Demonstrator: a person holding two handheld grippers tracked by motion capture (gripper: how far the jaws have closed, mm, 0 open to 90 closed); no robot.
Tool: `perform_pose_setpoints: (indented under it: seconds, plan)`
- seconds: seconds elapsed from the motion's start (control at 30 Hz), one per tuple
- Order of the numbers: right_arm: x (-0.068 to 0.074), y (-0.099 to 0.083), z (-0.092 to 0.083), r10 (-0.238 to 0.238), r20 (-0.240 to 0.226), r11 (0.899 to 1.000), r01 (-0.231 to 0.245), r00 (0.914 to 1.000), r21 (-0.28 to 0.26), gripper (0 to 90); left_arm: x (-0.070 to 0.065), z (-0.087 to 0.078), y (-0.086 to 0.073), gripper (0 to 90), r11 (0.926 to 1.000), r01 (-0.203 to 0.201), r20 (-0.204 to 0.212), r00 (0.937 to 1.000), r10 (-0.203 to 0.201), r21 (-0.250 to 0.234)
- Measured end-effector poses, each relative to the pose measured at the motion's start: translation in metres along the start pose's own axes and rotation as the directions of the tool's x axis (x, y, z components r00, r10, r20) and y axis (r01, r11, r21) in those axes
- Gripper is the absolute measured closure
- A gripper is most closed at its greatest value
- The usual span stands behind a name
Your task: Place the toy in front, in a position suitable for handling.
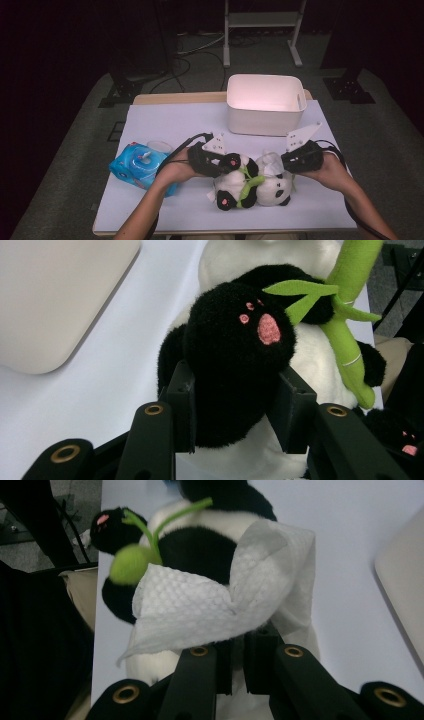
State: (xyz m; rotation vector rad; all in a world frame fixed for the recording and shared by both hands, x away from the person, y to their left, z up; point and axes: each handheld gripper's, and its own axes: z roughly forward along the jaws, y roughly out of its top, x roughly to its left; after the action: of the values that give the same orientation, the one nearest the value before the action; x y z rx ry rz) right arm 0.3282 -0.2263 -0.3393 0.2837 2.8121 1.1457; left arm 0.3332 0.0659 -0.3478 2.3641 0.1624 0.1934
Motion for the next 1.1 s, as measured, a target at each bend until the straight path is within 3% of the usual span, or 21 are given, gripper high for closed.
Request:
perform_pose_setpoints:
  seconds: [0.1, 0.23, 0.37, 0.57, 0.77, 0.9, 1.1]
  plan:
    - [-0.001, 0.006, 0.004, -0.004, -0.001, 1.0, 0.004, 1.0, 0.015, 83.4, 0.001, -0.001, -0.002, 59.5, 1.0, 0.005, -0.003, 1.0, -0.005, -0.004]
    - [-0.006, -0.005, -0.003, 0.026, -0.007, 0.999, -0.026, 0.9996, -0.019, 83.3, 0.001, -0.002, -0.004, 59.6, 0.9998, 0.013, 0.009, 0.9999, -0.013, -0.015]
    - [-0.011, -0.026, -0.012, 0.076, 0.008, 0.996, -0.075, 0.9971, -0.042, 83.3, 0.0, -0.003, -0.004, 59.5, 0.9999, 0.012, 0.01, 0.9999, -0.012, -0.008]
    - [-0.014, -0.062, -0.023, 0.171, 0.021, 0.984, -0.169, 0.9851, -0.061, 83.2, 0.001, -0.003, -0.004, 59.5, 0.9999, 0.011, 0.011, 0.9999, -0.011, -0.003]
    - [-0.014, -0.09, -0.024, 0.225, 0.021, 0.973, -0.223, 0.9742, -0.056, 83.2, -0.001, -0.003, -0.004, 59.5, 0.9999, 0.012, 0.011, 0.9999, -0.012, -0.011]
    - [-0.013, -0.082, -0.025, 0.208, 0.021, 0.977, -0.207, 0.9779, -0.047, 83.1, -0.002, -0.003, -0.004, 59.6, 0.9999, 0.007, 0.014, 0.9999, -0.007, -0.008]
    - [-0.015, -0.051, -0.02, 0.161, -0.013, 0.985, -0.162, 0.9868, -0.062, 83.0, -0.004, -0.004, -0.003, 59.6, 1.0, -0.002, 0.015, 0.9999, 0.002, -0.008]
